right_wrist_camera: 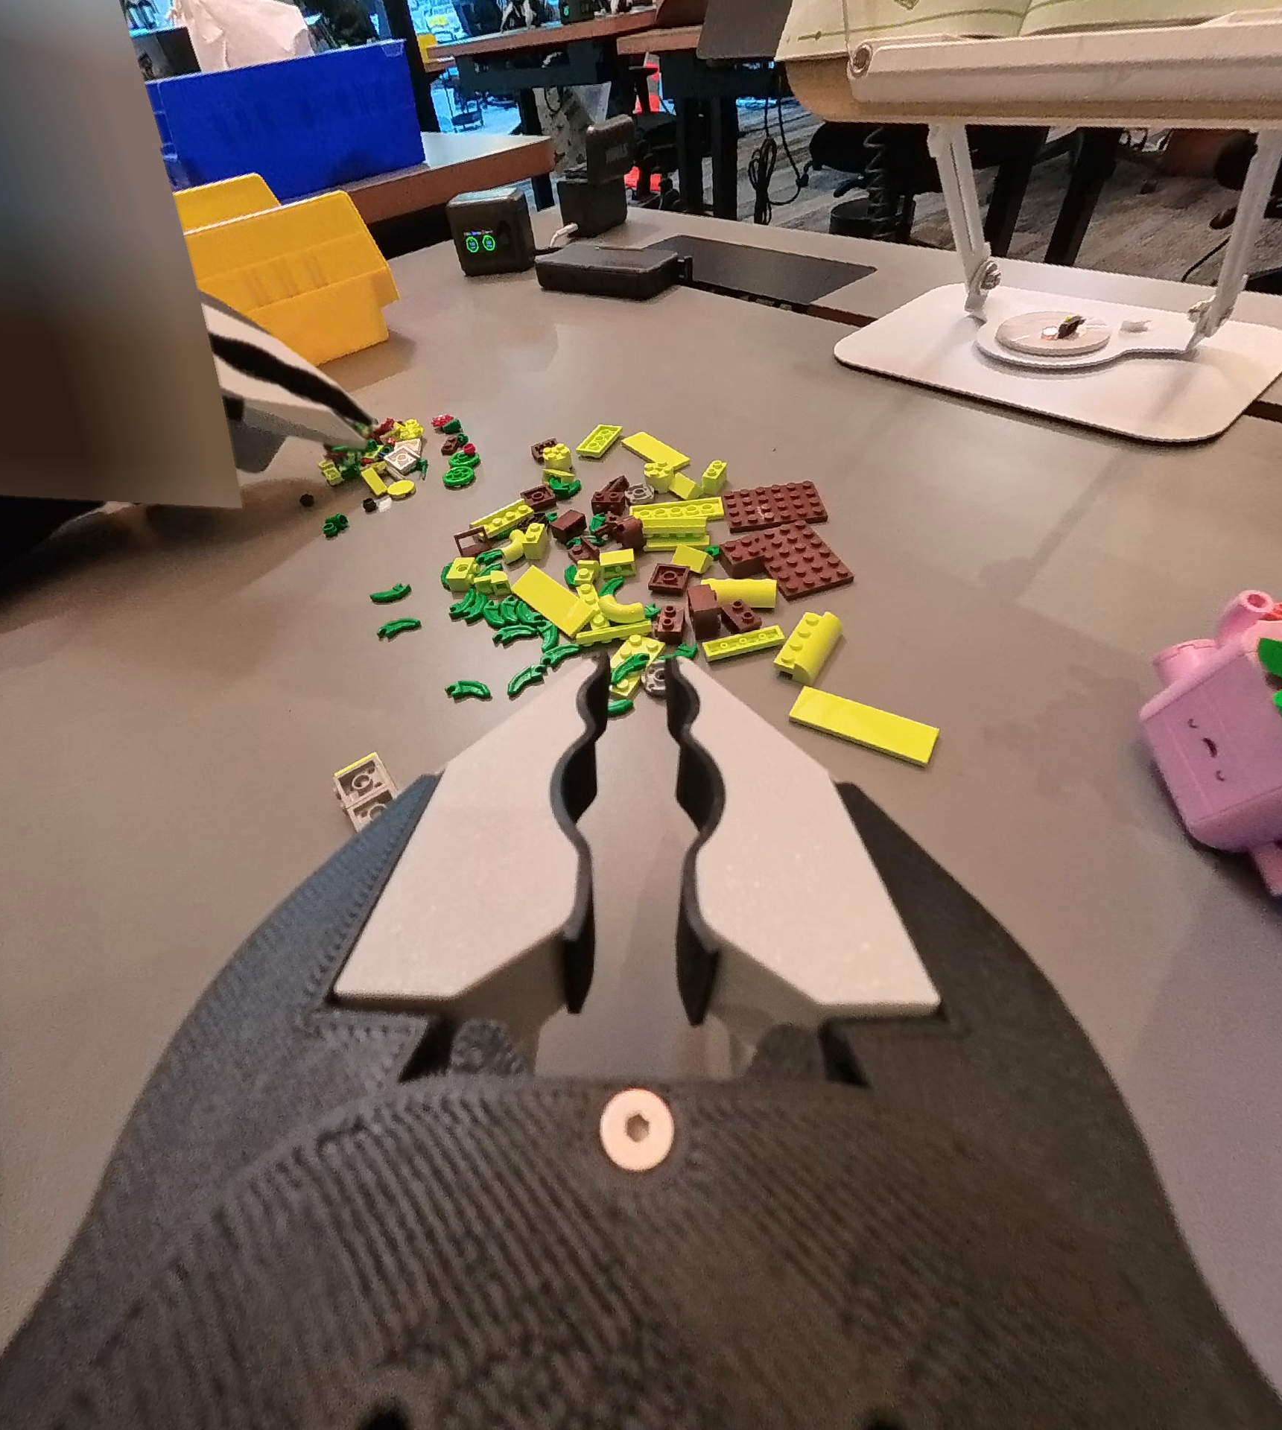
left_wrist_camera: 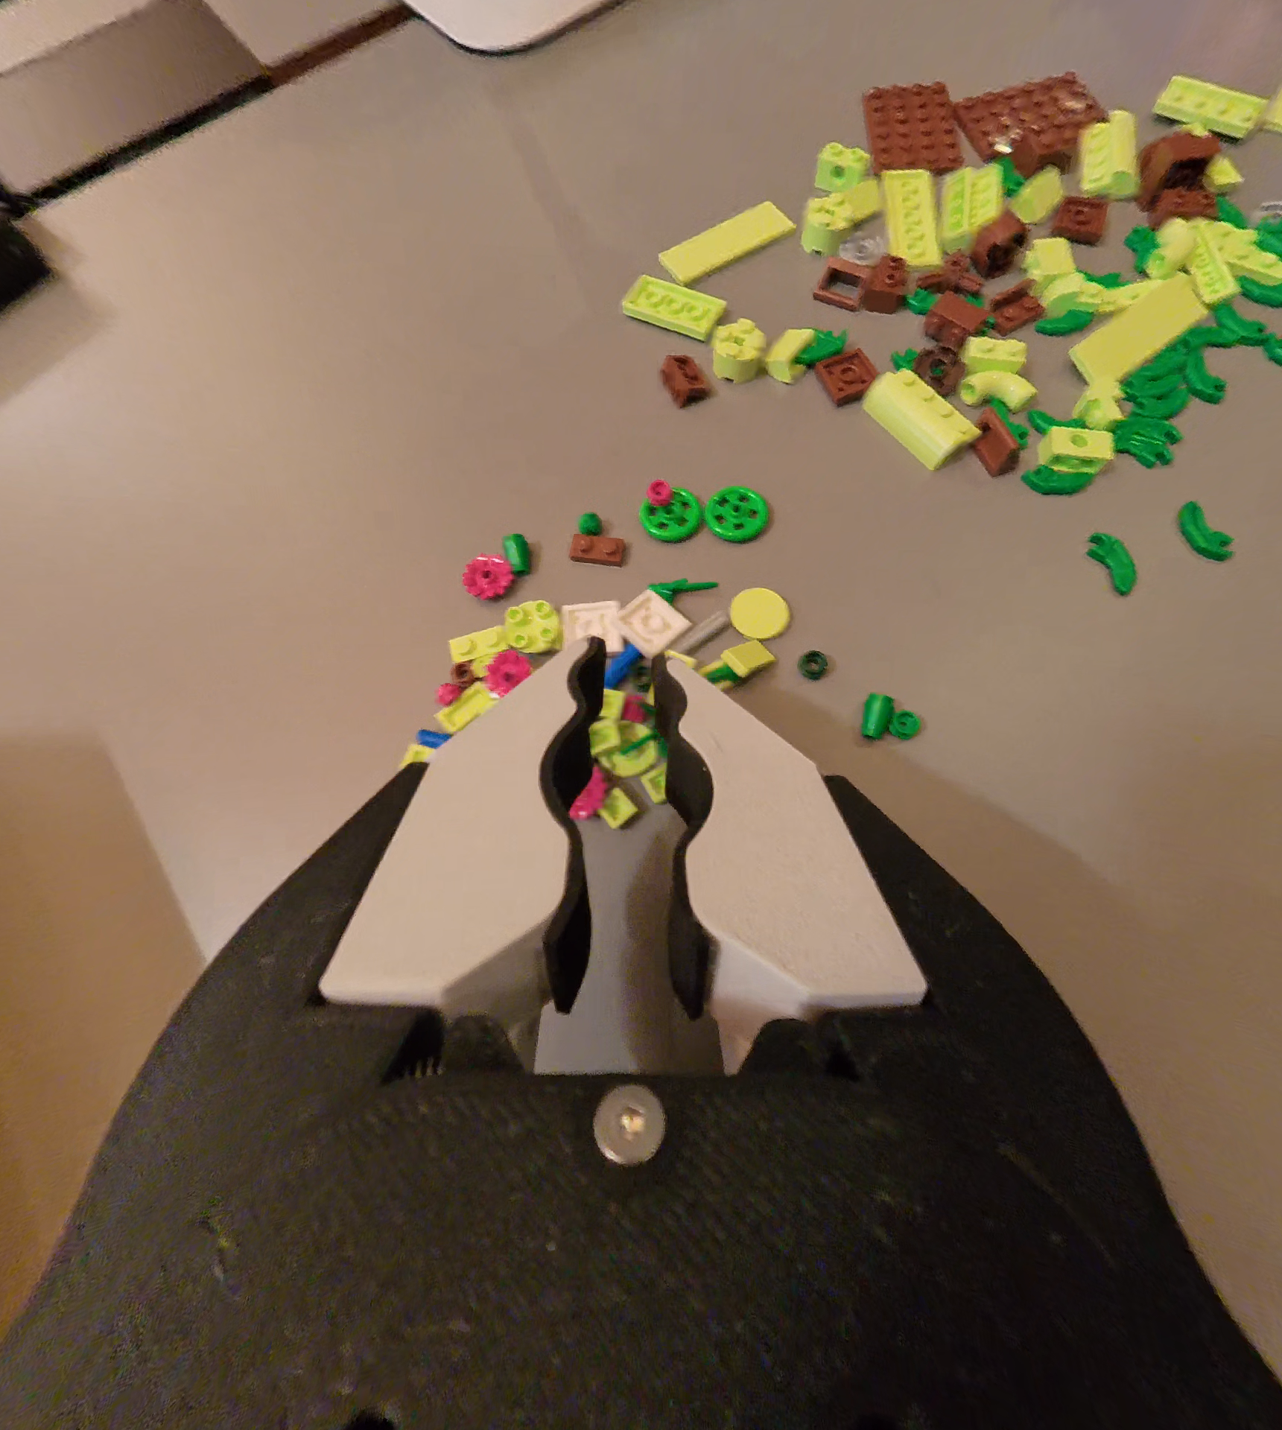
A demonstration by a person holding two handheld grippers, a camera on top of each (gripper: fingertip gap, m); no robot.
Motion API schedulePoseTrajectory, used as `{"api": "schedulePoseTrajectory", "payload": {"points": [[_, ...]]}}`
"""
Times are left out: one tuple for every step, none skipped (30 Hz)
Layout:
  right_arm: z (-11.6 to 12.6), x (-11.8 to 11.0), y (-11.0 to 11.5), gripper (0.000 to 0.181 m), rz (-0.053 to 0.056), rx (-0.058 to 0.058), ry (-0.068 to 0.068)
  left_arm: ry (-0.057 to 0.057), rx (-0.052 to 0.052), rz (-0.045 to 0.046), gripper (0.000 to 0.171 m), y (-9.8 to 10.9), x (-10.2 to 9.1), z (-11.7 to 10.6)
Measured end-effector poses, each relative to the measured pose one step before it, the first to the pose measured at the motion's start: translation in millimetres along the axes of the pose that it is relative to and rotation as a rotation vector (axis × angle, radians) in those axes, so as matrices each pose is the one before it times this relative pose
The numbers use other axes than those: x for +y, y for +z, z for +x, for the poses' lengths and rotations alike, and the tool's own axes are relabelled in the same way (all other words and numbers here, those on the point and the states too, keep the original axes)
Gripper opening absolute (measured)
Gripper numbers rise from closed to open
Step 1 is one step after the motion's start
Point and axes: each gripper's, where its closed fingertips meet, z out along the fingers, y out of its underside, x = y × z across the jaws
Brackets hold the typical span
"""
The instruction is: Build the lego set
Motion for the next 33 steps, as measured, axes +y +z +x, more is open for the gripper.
{"api": "schedulePoseTrajectory", "payload": {"points": [[-0.05,0.02,-0.09,0.012,0.0001,-0.0002,-0.0002,-0.0092,-0.0346,0.01091,0.009,-1.45,-2.09,-5.82],[-0.01,-0.02,0.01,0.012,0.0001,-0.0001,-0.0002,-0.0109,-0.0143,0.01020,0.009,-1.62,-1.54,-3.47],[-0.01,0.09,0.11,0.012,-0.0002,-0.0003,0.0002,-0.0173,-0.0153,0.00972,0.009,-1.54,-1.21,-4.25],[-0.06,0.06,0.04,0.012,-0.0006,-0.0005,0.0003,-0.0150,-0.0025,0.01021,0.010,-1.51,-0.98,-2.32],[-0.03,0.10,0.02,0.012,-0.0010,-0.0003,0.0003,-0.0096,0.0179,0.00811,0.011,-1.15,-0.87,1.12],[0.02,0.20,0.12,0.012,-0.0012,-0.0004,0.0000,-0.0039,0.0304,0.00405,0.012,-0.42,-0.20,3.79],[-0.05,0.12,0.12,0.012,-0.0013,-0.0002,-0.0002,0.0012,0.0361,-0.00414,0.011,0.67,0.92,5.44],[-0.04,0.22,0.15,0.012,-0.0014,-0.0003,-0.0003,0.0046,0.0288,-0.01512,0.011,1.83,2.45,5.10],[-0.11,0.11,0.16,0.012,-0.0013,-0.0002,-0.0006,0.0086,0.0083,-0.01914,0.011,2.63,2.96,2.78],[-0.11,0.09,0.10,0.012,-0.0008,-0.0001,-0.0009,0.0150,0.0010,-0.01915,0.011,2.65,2.60,2.20],[-0.09,0.05,0.05,0.012,-0.0004,0.0003,-0.0009,0.0160,0.0035,-0.01664,0.011,2.32,2.02,2.75],[-0.02,0.01,-0.04,0.012,0.0002,0.0004,-0.0007,0.0092,0.0019,-0.01312,0.011,1.97,1.31,2.08],[-0.04,-0.02,-0.06,0.012,0.0004,0.0000,0.0000,0.0046,0.0080,-0.01114,0.012,1.51,0.99,2.52],[0.02,-0.03,-0.02,0.012,0.0002,-0.0004,0.0003,-0.0005,0.0086,-0.00977,0.013,1.12,0.96,1.99],[0.02,-0.02,-0.02,0.012,0.0002,-0.0003,0.0004,-0.0049,-0.0004,-0.00817,0.014,0.84,0.97,0.01],[0.01,-0.02,-0.03,0.012,0.0001,-0.0004,0.0004,-0.0053,-0.0052,-0.00502,0.014,0.48,0.65,-0.95],[-0.04,-0.01,0.01,0.012,0.0001,-0.0002,0.0002,-0.0065,-0.0020,-0.00314,0.014,0.19,0.50,-0.78],[0.07,0.02,-0.05,0.012,-0.0002,-0.0001,0.0002,-0.0100,0.0043,-0.00475,0.014,0.28,0.80,-0.15],[-0.01,0.01,0.07,0.012,-0.0003,-0.0003,0.0001,-0.0136,0.0081,-0.00255,0.014,0.08,0.39,0.32],[-0.02,0.04,-0.02,0.012,-0.0003,-0.0002,0.0000,-0.0138,0.0147,-0.00240,0.014,0.02,0.51,1.09],[-0.04,0.01,0.10,0.012,-0.0003,0.0001,-0.0001,-0.0144,0.0183,-0.00279,0.011,-0.05,0.67,1.59],[0.02,0.02,-0.01,0.012,-0.0001,0.0001,-0.0001,-0.0158,0.0166,-0.00165,0.010,0.04,0.42,1.26],[0.01,-0.02,0.01,0.012,0.0001,0.0000,0.0000,-0.0177,0.0154,0.00095,0.008,-0.18,0.06,0.90],[-0.01,0.00,-0.07,0.012,0.0002,0.0001,-0.0001,-0.0158,0.0162,0.00293,0.005,-0.33,-0.14,1.01],[-0.02,-0.12,-0.09,0.012,0.0004,0.0001,-0.0001,-0.0125,0.0085,0.00345,0.002,-0.49,-0.19,-0.15],[0.03,-0.05,0.02,0.012,0.0003,0.0002,-0.0001,-0.0089,0.0045,0.00417,0.000,-0.54,-0.41,-0.40],[0.02,0.00,0.00,0.012,0.0000,0.0002,0.0000,-0.0063,0.0037,0.00542,0.000,-0.54,-0.56,-0.17],[-0.02,0.04,-0.02,0.012,-0.0003,-0.0001,0.0001,-0.0043,0.0017,0.00429,0.000,-0.52,-0.45,-0.33],[-0.01,0.02,0.06,0.012,-0.0003,-0.0002,0.0001,-0.0026,-0.0002,0.00231,0.000,-0.21,-0.22,-0.29],[-0.09,0.03,0.02,0.012,-0.0002,0.0000,-0.0002,-0.0012,-0.0029,0.00077,0.000,-0.07,-0.16,-0.44],[-0.08,0.02,-0.05,0.012,0.0001,0.0001,-0.0004,-0.0001,-0.0092,0.00147,0.003,-0.11,-0.30,-1.29],[-0.01,-0.02,-0.06,0.012,0.0004,0.0000,-0.0004,0.0030,-0.0091,0.00393,0.008,-0.22,-0.59,-1.13],[0.00,-0.06,0.03,0.012,0.0004,0.0000,-0.0001,0.0043,-0.0056,0.00408,0.012,-0.24,-0.67,-0.50]]}}
